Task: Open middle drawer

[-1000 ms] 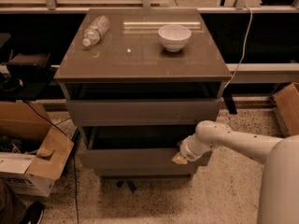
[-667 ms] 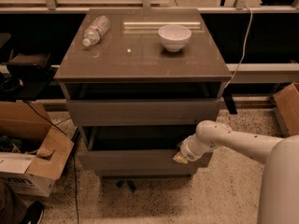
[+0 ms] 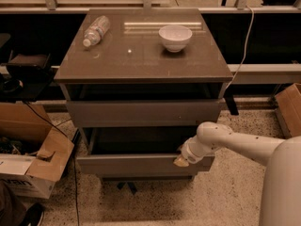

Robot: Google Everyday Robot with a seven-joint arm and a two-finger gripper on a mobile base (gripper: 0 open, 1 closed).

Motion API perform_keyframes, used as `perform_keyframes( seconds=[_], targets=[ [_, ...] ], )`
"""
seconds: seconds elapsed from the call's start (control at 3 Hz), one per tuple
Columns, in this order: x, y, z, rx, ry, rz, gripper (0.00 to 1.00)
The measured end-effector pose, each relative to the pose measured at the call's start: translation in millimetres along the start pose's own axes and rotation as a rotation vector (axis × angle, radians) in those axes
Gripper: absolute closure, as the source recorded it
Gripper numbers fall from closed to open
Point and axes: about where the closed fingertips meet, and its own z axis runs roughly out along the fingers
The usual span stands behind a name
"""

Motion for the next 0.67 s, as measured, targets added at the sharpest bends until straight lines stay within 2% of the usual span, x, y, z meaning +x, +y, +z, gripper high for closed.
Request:
perform_keyframes(
  seconds=[0.33, 0.67],
  targets=[
    [3.1, 9.8, 3.9, -0.031, 0.007, -0.010, 0.33],
    [3.0, 10.0, 3.5, -0.032, 0.007, -0.010, 0.10]
  ],
)
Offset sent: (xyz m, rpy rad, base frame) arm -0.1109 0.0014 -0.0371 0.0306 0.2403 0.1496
